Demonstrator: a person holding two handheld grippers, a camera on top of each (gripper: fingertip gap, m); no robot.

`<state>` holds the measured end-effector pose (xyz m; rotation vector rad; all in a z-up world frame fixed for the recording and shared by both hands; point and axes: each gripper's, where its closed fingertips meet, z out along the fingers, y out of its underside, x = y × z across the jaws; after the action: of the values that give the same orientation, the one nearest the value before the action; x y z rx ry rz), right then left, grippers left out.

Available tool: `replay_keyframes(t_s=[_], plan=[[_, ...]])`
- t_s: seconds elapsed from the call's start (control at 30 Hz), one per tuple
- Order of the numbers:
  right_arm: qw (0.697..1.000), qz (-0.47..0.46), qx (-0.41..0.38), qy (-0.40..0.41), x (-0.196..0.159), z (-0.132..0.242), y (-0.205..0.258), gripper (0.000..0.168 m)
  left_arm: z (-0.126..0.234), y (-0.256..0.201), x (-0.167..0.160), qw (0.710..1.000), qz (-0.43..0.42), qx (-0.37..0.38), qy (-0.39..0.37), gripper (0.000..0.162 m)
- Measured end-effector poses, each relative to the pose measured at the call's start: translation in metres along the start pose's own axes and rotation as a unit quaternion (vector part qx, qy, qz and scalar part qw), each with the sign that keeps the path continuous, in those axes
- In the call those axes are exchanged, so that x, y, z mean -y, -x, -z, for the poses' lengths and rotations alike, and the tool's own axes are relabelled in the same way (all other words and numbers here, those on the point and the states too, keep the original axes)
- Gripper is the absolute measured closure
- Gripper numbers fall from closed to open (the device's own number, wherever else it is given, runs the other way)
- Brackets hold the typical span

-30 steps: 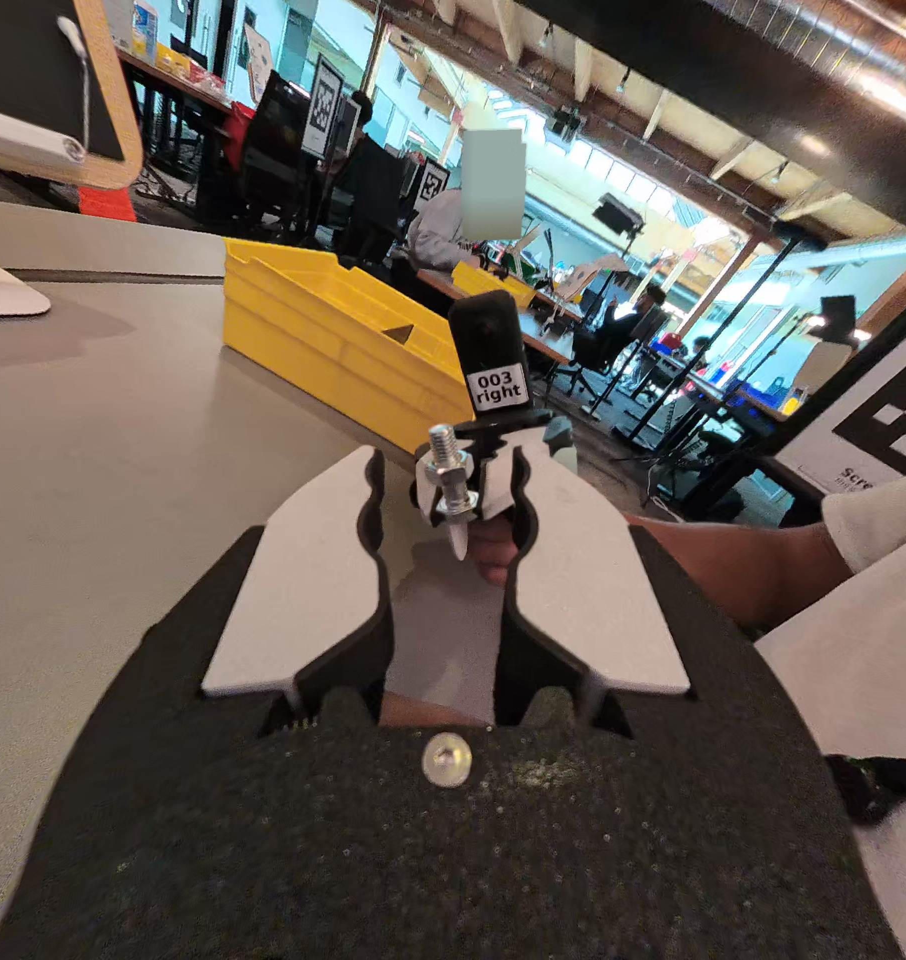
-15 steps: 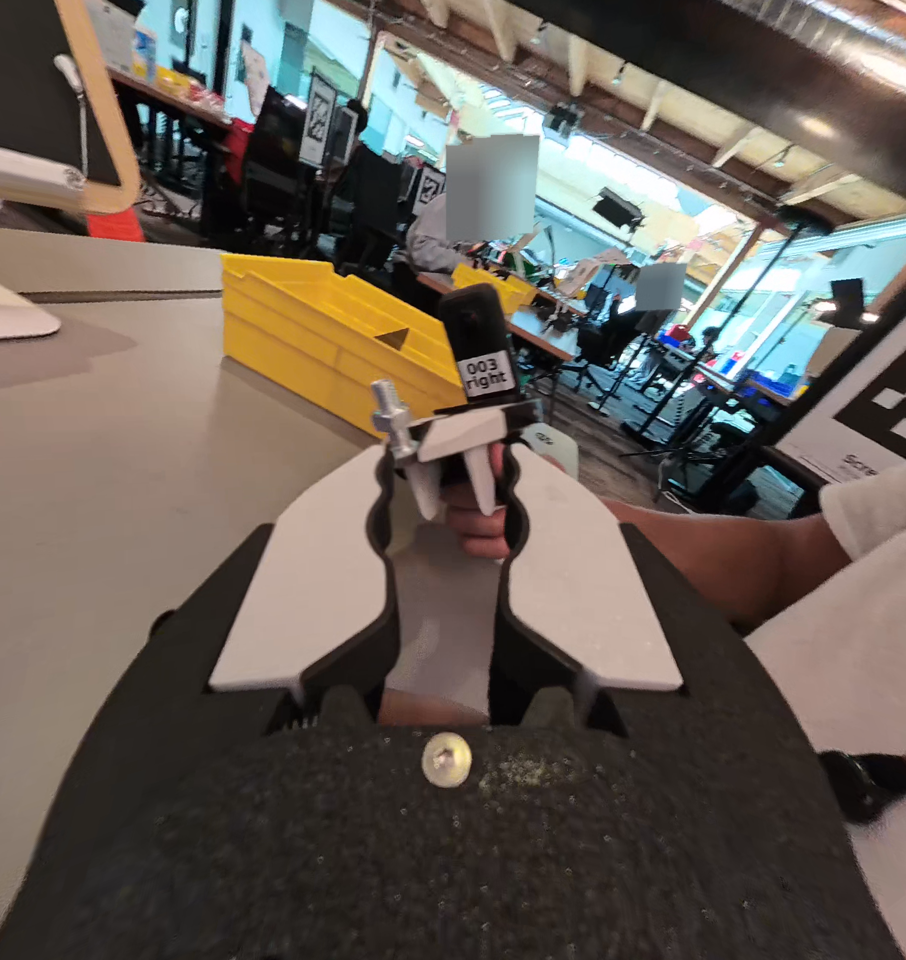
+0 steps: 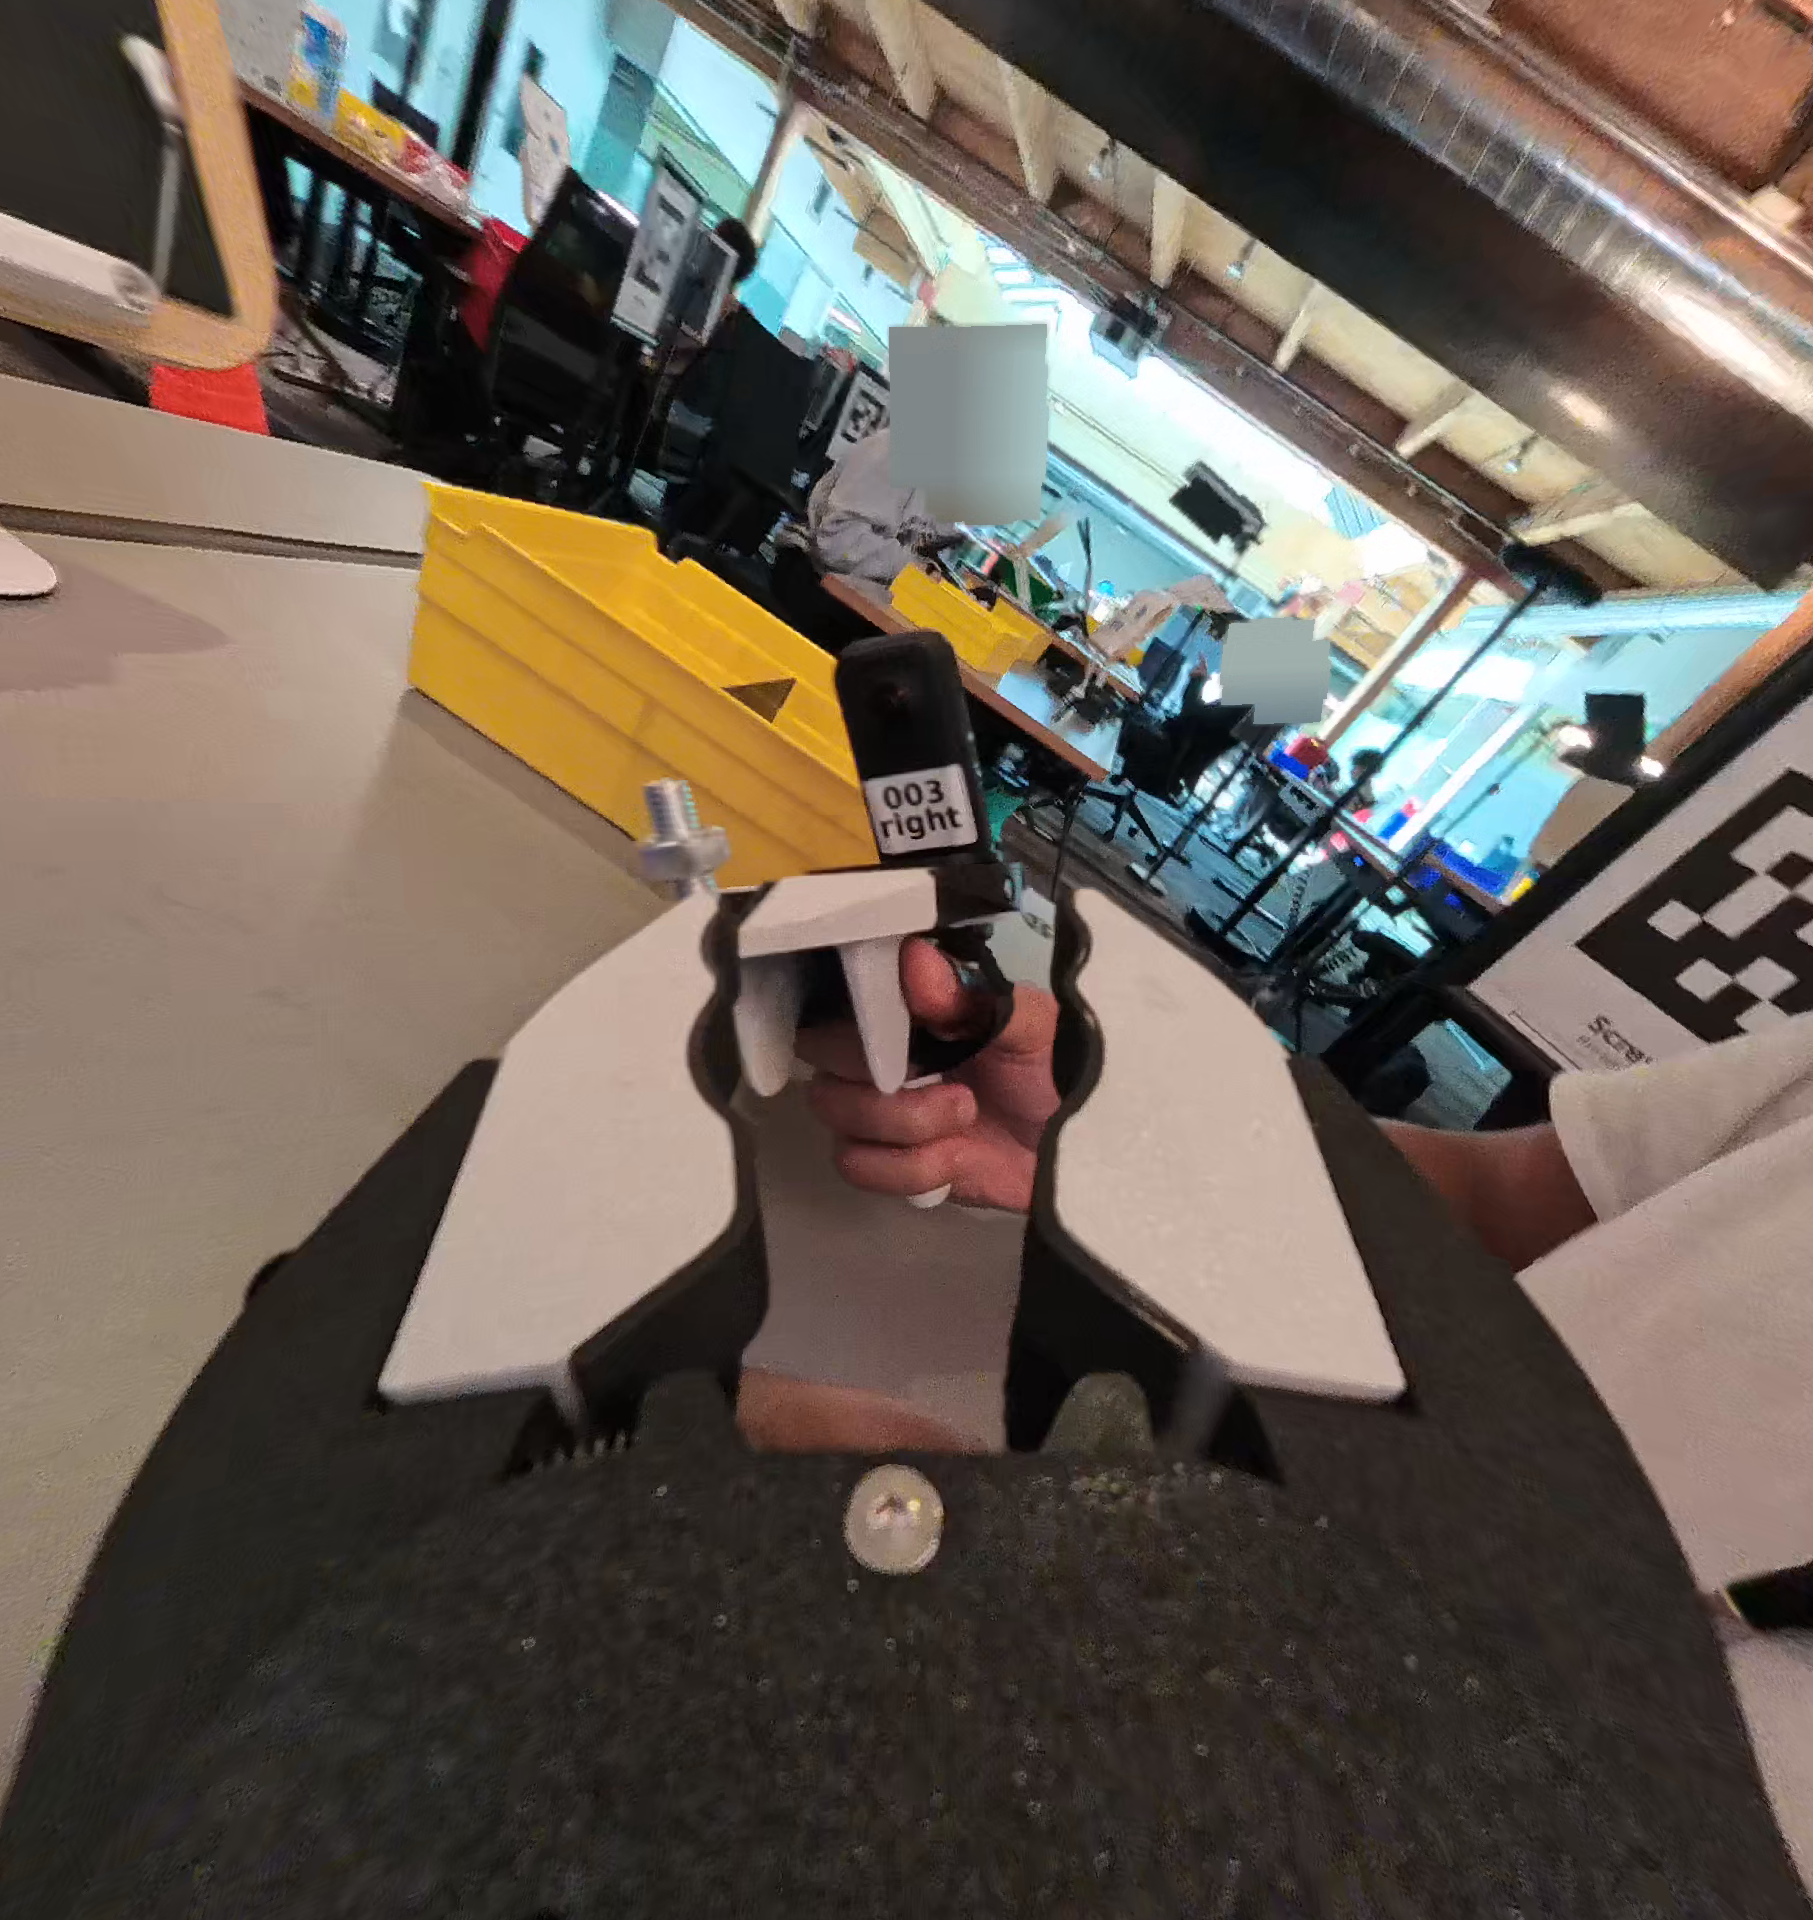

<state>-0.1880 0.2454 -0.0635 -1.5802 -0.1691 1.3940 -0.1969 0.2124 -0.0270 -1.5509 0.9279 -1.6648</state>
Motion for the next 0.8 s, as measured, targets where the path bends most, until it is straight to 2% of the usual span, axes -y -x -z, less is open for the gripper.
replay_keyframes(t_s=[0.2,0.33,0.4,0.47,0.5,0.53,0.63,0.8], plan=[[0.999,0.014,0.032,0.028,-0.017,-0.014,0.021,0.152,-0.012,0.020,-0.010,0.999,0.015,0.036,0.015,0.098],[0.999,0.010,0.033,0.040,-0.026,-0.023,0.024,0.151,-0.019,0.011,-0.015,0.999,0.004,0.026,0.028,0.101],[0.999,0.003,0.038,0.030,-0.021,-0.019,0.022,0.152,-0.015,0.008,-0.012,0.999,-0.013,0.034,0.024,0.094],[1.000,-0.003,0.025,0.008,-0.010,-0.010,0.015,0.150,-0.006,0.007,-0.005,0.999,-0.026,0.034,0.014,0.098],[1.000,-0.011,0.015,-0.002,-0.004,-0.005,0.009,0.150,-0.001,0.009,-0.001,0.999,-0.028,0.036,0.007,0.109],[1.000,-0.017,0.015,-0.005,-0.001,-0.001,0.006,0.152,0.002,0.012,0.003,0.999,-0.026,0.044,0.000,0.111],[1.000,-0.007,0.015,0.001,0.001,0.001,0.006,0.152,0.002,0.020,0.004,0.999,-0.019,0.050,0.002,0.106],[0.997,0.022,0.048,0.054,-0.027,-0.024,0.028,0.152,-0.011,0.021,-0.009,0.999,-0.001,0.043,0.025,0.098]])
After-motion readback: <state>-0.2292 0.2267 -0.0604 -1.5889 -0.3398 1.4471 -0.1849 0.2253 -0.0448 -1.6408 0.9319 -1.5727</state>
